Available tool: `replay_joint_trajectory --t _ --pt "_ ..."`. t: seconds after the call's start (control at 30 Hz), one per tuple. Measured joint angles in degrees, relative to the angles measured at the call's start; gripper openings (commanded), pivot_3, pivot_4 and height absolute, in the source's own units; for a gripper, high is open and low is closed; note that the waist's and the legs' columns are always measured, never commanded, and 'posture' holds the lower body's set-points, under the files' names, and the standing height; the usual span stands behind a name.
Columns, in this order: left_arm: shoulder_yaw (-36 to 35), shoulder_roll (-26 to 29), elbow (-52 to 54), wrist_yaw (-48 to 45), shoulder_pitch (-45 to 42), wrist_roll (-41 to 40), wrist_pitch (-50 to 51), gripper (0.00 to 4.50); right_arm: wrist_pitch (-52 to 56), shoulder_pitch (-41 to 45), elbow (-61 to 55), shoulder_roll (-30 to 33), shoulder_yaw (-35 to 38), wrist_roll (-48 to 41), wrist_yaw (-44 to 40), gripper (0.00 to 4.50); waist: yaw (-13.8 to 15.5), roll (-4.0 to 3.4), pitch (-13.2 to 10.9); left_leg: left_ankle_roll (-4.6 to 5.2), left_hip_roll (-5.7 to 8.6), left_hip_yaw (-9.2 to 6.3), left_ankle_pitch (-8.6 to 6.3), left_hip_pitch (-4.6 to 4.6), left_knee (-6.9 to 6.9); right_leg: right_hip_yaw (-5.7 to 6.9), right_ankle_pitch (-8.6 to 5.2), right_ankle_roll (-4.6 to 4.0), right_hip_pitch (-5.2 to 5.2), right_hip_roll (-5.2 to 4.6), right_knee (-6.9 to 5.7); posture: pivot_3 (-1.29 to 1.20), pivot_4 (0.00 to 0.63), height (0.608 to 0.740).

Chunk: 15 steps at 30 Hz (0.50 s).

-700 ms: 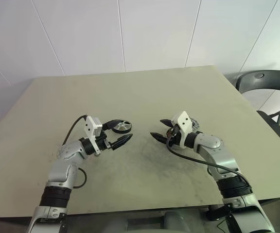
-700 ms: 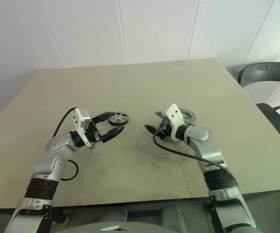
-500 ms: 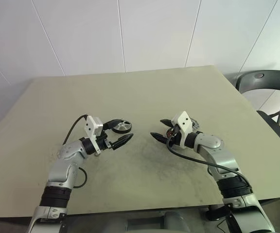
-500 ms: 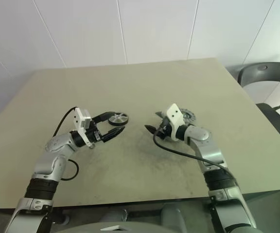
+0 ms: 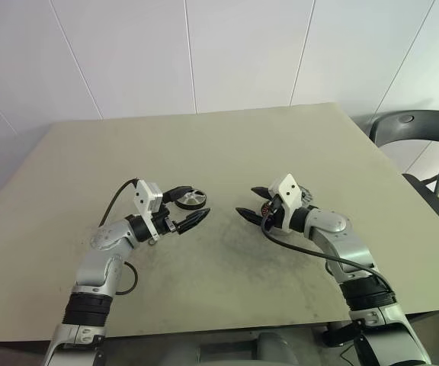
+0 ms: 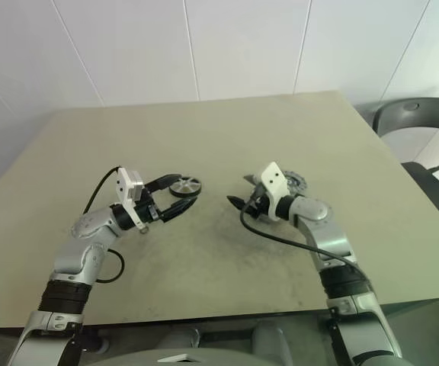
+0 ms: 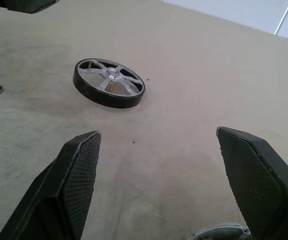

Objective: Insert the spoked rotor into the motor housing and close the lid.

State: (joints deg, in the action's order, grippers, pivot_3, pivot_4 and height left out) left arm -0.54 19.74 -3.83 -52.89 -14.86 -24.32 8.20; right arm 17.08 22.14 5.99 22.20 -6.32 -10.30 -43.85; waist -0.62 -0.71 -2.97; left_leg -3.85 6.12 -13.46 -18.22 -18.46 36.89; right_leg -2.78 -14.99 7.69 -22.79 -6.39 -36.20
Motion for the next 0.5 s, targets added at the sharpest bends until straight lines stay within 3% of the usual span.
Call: replay_joint_trajectory --t 0.5 --pt "0.49 -0.16 -0.01 0.13 0.00 0.03 -0.04 4.46 1.53 0.00 -0.39 1.79 -0.30 0.12 -1.23 3.91 0.02 0.01 0.00 0.02 0.00 0.06 -0.01 0.00 0.01 -0.04 0.01 0.01 0.00 0.00 0.01 0.00 0.000 0.740"
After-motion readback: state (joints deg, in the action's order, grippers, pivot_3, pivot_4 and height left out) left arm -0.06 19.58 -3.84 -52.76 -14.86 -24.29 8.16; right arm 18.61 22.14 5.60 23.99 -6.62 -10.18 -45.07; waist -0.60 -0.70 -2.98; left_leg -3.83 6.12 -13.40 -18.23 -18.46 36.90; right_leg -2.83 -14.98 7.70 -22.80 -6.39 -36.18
